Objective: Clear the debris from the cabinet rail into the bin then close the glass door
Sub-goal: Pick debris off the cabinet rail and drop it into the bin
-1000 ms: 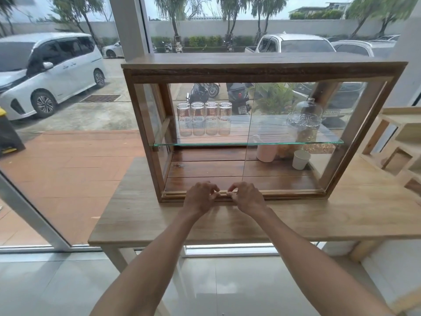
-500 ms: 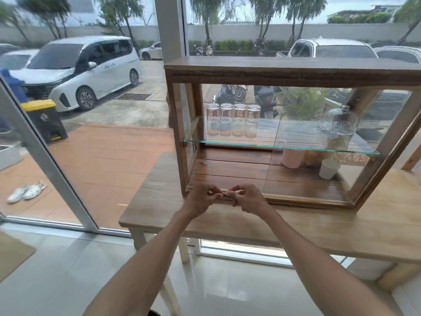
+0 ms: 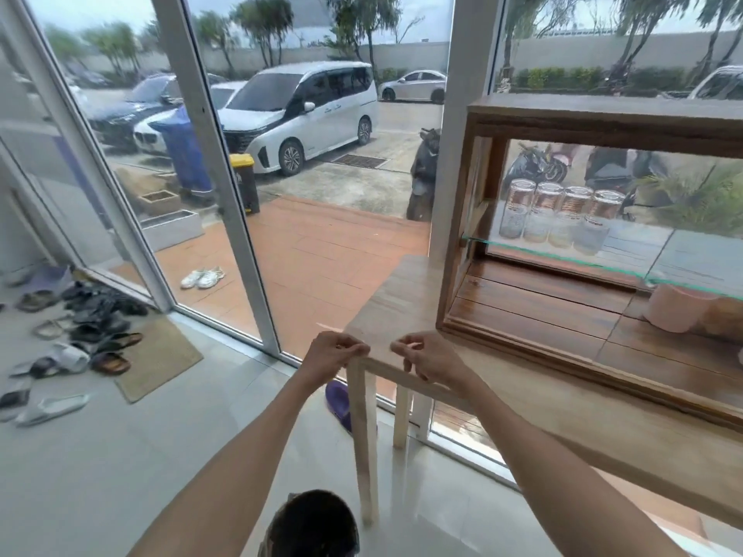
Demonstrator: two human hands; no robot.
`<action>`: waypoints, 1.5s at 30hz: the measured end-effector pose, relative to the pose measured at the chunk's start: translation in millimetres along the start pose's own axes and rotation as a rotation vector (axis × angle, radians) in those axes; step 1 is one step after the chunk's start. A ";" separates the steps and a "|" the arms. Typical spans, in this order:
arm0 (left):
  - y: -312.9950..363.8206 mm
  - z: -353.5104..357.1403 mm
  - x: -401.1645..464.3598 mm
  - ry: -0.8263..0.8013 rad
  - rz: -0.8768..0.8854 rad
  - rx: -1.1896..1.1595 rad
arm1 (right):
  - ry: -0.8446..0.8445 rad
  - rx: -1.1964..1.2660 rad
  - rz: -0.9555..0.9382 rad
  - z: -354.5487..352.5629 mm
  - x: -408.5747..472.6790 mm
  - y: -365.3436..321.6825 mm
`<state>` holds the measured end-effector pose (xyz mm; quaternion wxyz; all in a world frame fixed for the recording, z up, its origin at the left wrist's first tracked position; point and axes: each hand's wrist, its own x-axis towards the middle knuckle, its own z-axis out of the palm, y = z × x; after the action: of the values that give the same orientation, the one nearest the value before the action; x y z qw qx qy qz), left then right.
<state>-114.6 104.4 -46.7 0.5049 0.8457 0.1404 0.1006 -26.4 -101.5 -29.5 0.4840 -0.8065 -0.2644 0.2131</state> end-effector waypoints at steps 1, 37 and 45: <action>-9.2 -9.9 -7.1 0.019 -0.032 -0.017 | -0.015 -0.015 -0.012 11.7 2.5 -2.4; -263.5 -40.0 -143.5 -0.097 -0.589 0.199 | -0.459 -0.321 0.215 285.7 31.5 132.4; -233.4 -66.4 -125.9 -0.127 -0.491 0.303 | -0.398 -0.311 0.209 252.0 35.2 101.1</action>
<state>-285.4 221.7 -225.0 0.3901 0.8567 0.3223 -0.1000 -128.2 49.4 -234.0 0.2683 -0.8363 -0.2992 0.3730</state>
